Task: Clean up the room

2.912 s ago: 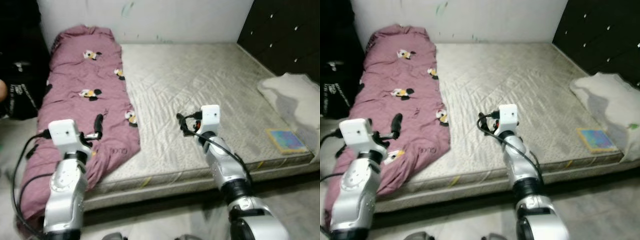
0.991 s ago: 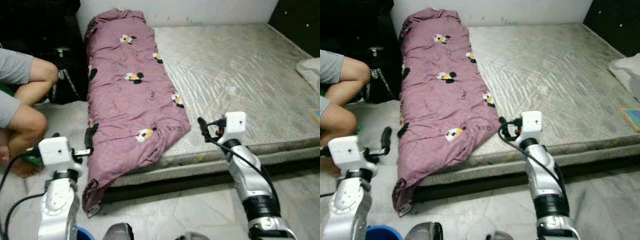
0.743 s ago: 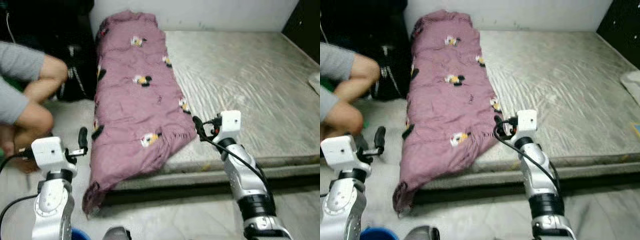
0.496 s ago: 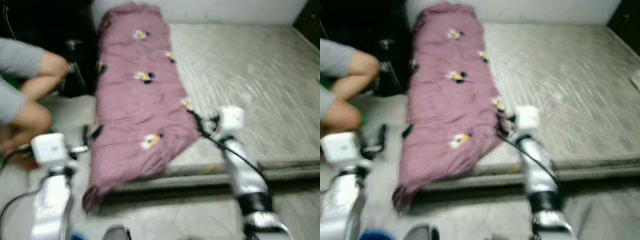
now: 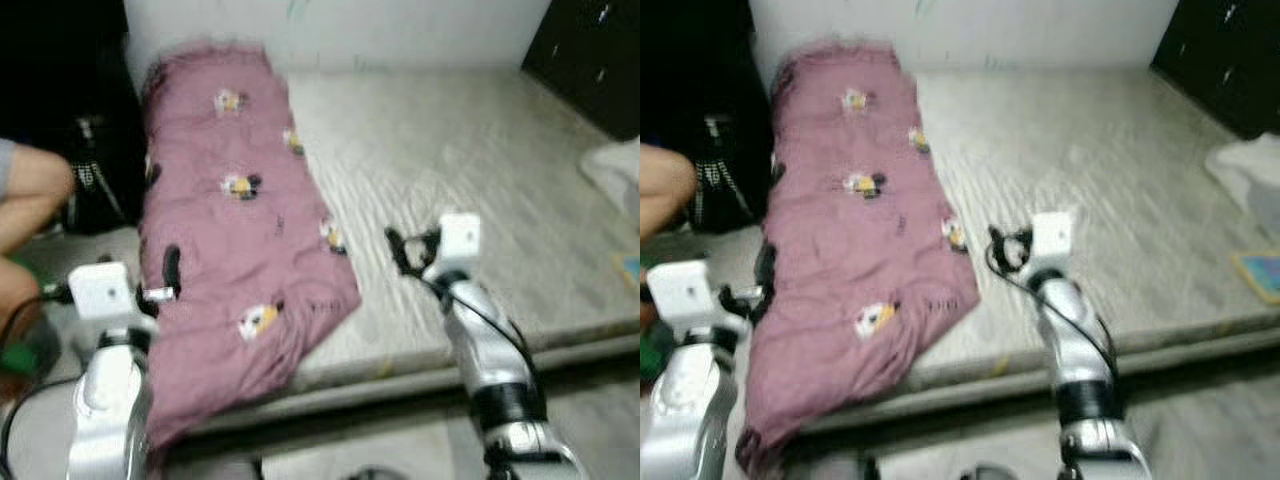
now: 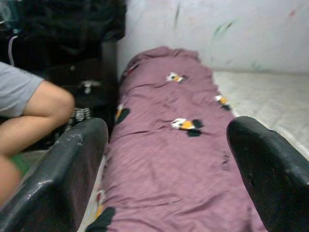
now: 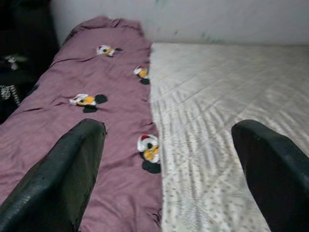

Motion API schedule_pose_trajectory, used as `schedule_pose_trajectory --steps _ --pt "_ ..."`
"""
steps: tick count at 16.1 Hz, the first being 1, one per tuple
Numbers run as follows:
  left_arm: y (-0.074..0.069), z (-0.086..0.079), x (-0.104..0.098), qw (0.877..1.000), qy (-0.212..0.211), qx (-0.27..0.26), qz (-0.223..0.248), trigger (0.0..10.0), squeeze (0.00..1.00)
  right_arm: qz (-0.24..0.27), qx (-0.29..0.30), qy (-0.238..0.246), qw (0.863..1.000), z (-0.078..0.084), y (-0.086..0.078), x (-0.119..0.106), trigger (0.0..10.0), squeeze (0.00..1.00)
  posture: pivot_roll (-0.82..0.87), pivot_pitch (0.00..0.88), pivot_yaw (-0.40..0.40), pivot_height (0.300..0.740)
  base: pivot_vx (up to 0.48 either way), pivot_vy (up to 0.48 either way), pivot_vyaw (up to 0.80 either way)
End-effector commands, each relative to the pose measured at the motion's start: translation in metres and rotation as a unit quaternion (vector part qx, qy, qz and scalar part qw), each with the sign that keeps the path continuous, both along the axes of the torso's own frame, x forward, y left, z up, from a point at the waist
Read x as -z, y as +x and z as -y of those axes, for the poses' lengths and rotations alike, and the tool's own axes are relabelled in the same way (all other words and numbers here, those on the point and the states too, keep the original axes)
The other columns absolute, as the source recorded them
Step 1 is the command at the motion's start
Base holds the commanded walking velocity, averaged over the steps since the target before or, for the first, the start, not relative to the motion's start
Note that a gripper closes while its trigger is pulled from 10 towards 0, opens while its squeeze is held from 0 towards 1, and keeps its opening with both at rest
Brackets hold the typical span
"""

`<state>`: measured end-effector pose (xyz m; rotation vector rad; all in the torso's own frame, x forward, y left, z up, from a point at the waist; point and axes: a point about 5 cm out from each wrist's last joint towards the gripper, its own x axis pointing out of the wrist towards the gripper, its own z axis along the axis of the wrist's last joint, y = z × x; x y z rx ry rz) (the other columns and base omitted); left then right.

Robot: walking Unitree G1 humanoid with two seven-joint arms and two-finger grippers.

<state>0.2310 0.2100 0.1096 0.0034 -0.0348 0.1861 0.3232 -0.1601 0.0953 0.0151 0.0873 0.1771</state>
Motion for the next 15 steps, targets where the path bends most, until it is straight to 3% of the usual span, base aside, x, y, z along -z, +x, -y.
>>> schedule_pose_trajectory --steps 1,3,6,9,12,15 --pt "0.001 0.002 0.002 1.0 -0.002 0.0 -0.005 10.0 0.0 -0.005 0.014 -0.005 1.0 0.008 0.001 0.002 10.0 0.0 0.02 0.005 -0.031 0.74 0.0 0.0 0.0" --pt "0.002 0.004 0.004 1.0 -0.015 -0.005 -0.014 10.0 0.0 -0.002 0.021 -0.004 1.0 0.01 0.003 0.0 10.0 0.0 0.0 0.0 -0.022 0.74 0.0 0.0 0.0" --pt "0.008 0.006 -0.001 1.0 -0.019 0.007 -0.01 10.0 0.0 -0.006 0.023 0.001 1.0 0.01 0.001 0.002 10.0 0.0 0.01 0.004 -0.033 0.74 0.0 0.446 0.0" --pt "0.004 0.005 -0.004 1.0 -0.009 0.002 -0.004 10.0 0.0 -0.014 0.013 -0.001 1.0 0.007 0.003 0.003 10.0 0.0 0.03 0.039 -0.044 0.74 0.0 0.48 0.0" --pt "-0.008 0.004 0.0 1.0 -0.006 -0.004 -0.015 10.0 0.0 -0.029 0.012 0.004 1.0 0.004 -0.004 0.011 10.0 0.0 0.03 0.068 -0.03 0.74 0.0 0.0 0.0" --pt "-0.008 0.002 0.001 1.0 -0.006 -0.004 -0.025 10.0 0.0 -0.033 0.02 0.009 0.999 0.005 -0.011 0.012 10.0 0.0 0.02 0.099 -0.007 0.74 0.0 0.0 0.0"
